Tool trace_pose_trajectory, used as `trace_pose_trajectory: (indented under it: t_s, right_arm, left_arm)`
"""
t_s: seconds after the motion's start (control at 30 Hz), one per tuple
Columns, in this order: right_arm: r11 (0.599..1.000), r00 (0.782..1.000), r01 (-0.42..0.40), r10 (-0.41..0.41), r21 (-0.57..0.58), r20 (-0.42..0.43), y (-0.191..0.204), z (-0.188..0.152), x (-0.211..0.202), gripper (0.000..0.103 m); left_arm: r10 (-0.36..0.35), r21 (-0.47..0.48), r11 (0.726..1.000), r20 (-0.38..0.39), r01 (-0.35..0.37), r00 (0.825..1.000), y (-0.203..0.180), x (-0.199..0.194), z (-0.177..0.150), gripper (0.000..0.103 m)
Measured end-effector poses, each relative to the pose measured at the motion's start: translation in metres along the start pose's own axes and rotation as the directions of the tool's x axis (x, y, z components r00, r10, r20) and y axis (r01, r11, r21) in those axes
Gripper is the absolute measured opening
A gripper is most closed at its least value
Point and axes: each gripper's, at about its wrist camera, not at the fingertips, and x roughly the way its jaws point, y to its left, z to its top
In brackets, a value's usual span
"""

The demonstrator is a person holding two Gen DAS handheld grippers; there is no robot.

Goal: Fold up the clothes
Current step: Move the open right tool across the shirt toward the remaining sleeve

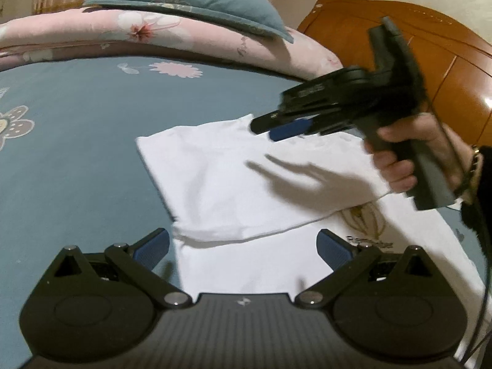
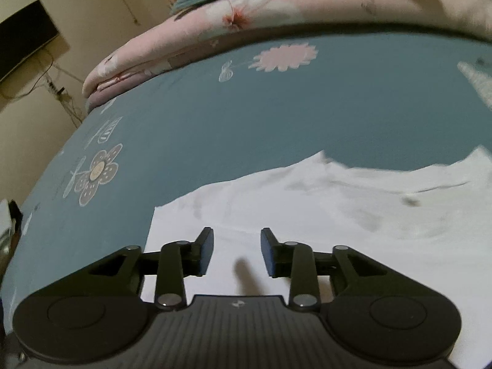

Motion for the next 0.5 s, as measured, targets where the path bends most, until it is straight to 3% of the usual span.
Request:
trace_pose_trajectory:
  t_s: [0.2, 0.5]
  right_arm:
    - [1.0, 0.999, 0.031, -0.031, -0.006, -0.028, -0.015, -0.008, -0.038, 0.05]
    - [0.996, 0.991, 0.092, -0.093, -0.02, -0.094, -0.042, -0.055, -0.041, 0.055]
  left_arm:
    - [-0.034, 0.043, 0.998, -0.015, 0.034, 0.999, -0.023, 0.008, 0.002, 0.101]
    - [-0.065, 0.124, 0.989, -0.1, 0.077, 0.993, -0.059, 0.031, -0.005, 0.101]
